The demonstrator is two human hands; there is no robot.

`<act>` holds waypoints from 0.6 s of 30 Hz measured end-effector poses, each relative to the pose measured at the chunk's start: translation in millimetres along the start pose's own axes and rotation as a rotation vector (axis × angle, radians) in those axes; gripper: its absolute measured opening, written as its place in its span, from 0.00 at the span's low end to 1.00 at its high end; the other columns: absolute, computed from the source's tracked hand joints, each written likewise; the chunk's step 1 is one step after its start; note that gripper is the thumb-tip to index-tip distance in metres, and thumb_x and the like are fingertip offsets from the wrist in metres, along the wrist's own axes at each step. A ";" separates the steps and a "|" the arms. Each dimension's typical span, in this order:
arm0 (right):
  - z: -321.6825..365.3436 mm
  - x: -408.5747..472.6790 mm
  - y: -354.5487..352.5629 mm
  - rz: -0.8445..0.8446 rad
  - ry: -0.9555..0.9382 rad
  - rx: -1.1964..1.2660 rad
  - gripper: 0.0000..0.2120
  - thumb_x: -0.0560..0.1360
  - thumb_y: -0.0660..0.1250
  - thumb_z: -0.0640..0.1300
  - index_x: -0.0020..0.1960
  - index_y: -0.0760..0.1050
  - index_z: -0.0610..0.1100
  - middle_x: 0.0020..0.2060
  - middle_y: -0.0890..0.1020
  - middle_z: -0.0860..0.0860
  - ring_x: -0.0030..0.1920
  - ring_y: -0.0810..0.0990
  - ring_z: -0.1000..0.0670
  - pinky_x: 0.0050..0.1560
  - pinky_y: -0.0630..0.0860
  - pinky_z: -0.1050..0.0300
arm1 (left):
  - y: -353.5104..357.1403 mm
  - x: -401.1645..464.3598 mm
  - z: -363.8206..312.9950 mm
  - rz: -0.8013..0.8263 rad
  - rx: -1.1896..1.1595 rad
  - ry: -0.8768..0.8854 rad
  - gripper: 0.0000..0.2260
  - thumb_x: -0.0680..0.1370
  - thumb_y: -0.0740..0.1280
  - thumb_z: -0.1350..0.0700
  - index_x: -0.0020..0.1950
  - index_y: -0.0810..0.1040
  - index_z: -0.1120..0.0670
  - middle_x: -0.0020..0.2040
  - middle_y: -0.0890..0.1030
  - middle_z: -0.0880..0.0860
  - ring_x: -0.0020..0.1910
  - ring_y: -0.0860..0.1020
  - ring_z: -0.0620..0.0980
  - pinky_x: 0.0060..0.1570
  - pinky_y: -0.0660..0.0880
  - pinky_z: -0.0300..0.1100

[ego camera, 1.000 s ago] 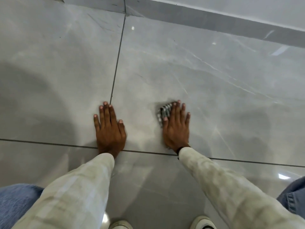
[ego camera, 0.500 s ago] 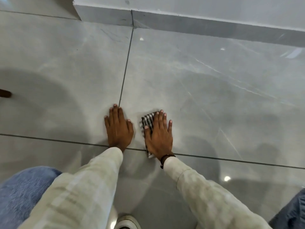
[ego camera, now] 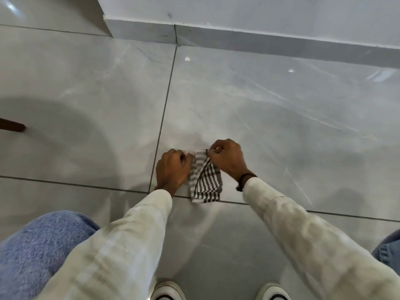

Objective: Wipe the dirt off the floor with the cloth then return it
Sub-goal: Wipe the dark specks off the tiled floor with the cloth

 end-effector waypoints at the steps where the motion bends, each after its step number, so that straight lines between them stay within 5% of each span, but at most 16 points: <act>1: -14.6 2.9 -10.7 0.003 0.081 0.078 0.05 0.73 0.72 0.44 0.44 0.86 0.44 0.38 0.85 0.47 0.43 0.84 0.46 0.48 0.83 0.49 | 1.9 -1.7 -5.4 0.007 0.016 -0.029 0.19 0.80 0.67 0.38 0.44 0.81 0.54 0.47 0.84 0.54 0.50 0.83 0.60 0.51 0.79 0.52; 4: -64.3 5.8 -34.0 -0.014 0.368 0.425 0.03 0.75 0.72 0.40 0.46 0.85 0.43 0.46 0.88 0.40 0.45 0.85 0.44 0.44 0.86 0.50 | 15.2 -6.6 -22.3 0.078 0.053 -0.071 0.23 0.73 0.72 0.33 0.49 0.82 0.53 0.51 0.85 0.54 0.54 0.83 0.59 0.59 0.81 0.56; 7: -103.2 -2.6 -39.5 -0.063 0.610 0.687 0.16 0.74 0.72 0.43 0.61 0.81 0.40 0.51 0.84 0.43 0.48 0.83 0.44 0.44 0.81 0.52 | 28.9 -13.6 -34.6 0.124 0.045 -0.112 0.26 0.75 0.75 0.38 0.64 0.83 0.56 0.63 0.85 0.57 0.64 0.82 0.62 0.67 0.78 0.59; 11: -114.6 -15.1 -25.0 0.051 0.641 0.615 0.31 0.67 0.81 0.59 0.62 0.81 0.41 0.55 0.87 0.46 0.55 0.86 0.43 0.58 0.84 0.45 | 39.0 -22.3 -48.9 0.105 -0.012 -0.129 0.21 0.79 0.73 0.49 0.69 0.80 0.58 0.67 0.82 0.59 0.69 0.79 0.62 0.71 0.75 0.58; 15: -106.0 -28.9 -23.7 0.141 0.557 0.480 0.22 0.70 0.82 0.42 0.62 0.83 0.38 0.57 0.88 0.40 0.56 0.88 0.39 0.62 0.84 0.39 | 32.9 -33.3 -47.9 0.074 -0.205 -0.209 0.17 0.79 0.72 0.56 0.67 0.78 0.57 0.63 0.85 0.61 0.61 0.84 0.64 0.59 0.82 0.52; 18: -87.9 -48.2 -42.7 0.145 0.533 0.483 0.14 0.73 0.79 0.38 0.58 0.85 0.39 0.54 0.89 0.41 0.54 0.88 0.39 0.59 0.85 0.41 | 8.5 -55.9 -39.7 0.044 -0.406 -0.367 0.15 0.77 0.74 0.59 0.63 0.77 0.55 0.60 0.85 0.59 0.56 0.85 0.61 0.50 0.78 0.44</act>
Point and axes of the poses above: each hand's wrist, its own x-axis towards the middle knuckle, its own y-axis out of the palm, z = x × y, the point moved 7 cm from there along x, towards the middle knuckle
